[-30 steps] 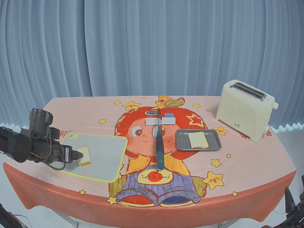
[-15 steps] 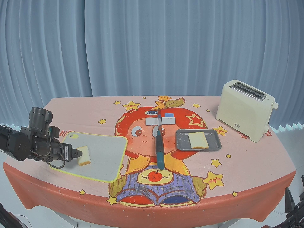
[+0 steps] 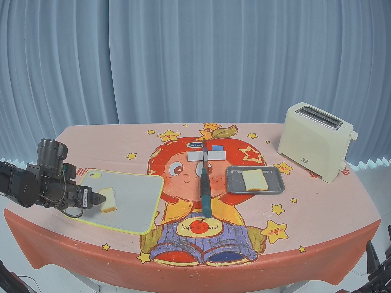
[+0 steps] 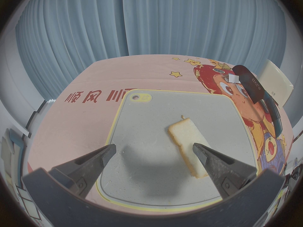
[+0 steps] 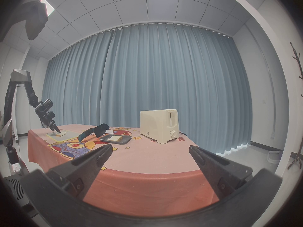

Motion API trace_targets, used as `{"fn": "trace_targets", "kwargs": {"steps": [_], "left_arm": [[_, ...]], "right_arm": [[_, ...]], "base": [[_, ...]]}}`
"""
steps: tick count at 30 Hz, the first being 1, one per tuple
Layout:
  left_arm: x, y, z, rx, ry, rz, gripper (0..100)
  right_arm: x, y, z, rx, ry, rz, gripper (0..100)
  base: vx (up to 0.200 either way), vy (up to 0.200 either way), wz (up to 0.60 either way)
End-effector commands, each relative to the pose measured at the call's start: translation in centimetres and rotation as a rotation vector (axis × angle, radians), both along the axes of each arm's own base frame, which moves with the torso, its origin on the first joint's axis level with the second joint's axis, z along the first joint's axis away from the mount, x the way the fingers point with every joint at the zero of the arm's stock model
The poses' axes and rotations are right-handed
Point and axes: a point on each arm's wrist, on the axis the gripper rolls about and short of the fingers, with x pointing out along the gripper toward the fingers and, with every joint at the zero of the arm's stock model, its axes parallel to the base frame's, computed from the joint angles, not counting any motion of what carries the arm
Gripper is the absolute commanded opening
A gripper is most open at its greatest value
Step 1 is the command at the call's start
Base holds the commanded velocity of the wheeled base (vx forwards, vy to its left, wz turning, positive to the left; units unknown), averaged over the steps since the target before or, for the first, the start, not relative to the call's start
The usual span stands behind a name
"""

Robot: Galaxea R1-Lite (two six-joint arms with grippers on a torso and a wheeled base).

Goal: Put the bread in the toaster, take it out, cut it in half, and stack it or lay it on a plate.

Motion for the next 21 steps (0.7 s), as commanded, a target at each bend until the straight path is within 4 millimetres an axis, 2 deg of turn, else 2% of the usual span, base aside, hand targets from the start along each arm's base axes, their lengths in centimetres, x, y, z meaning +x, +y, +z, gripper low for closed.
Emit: {"fn": "trace_targets", "kwargs": {"steps": [1, 12, 18, 21], "left_arm": [[0.0, 0.0, 0.0, 0.0, 0.001, 0.001, 0], [-0.1, 0.0, -1.7, 0.004, 0.062, -0.001, 0], [-0.1, -0.1, -1.3, 0.004, 0.048, -0.001, 0], [-0.2, -0.2, -0.5, 0.002, 0.016, -0.006, 0]], "right_arm": [[0.0, 0.0, -0.5, 0.0, 0.001, 0.001, 100], [0.0, 0.0, -0.5, 0.0, 0.001, 0.001, 100], [0.0, 0.0, -0.5, 0.0, 0.001, 0.001, 100], [0.0, 0.0, -0.5, 0.0, 0.001, 0.001, 100]], "base": [[0.0, 0.0, 0.0], [0.0, 0.0, 0.0], [0.0, 0.0, 0.0], [0.0, 0.0, 0.0]]}}
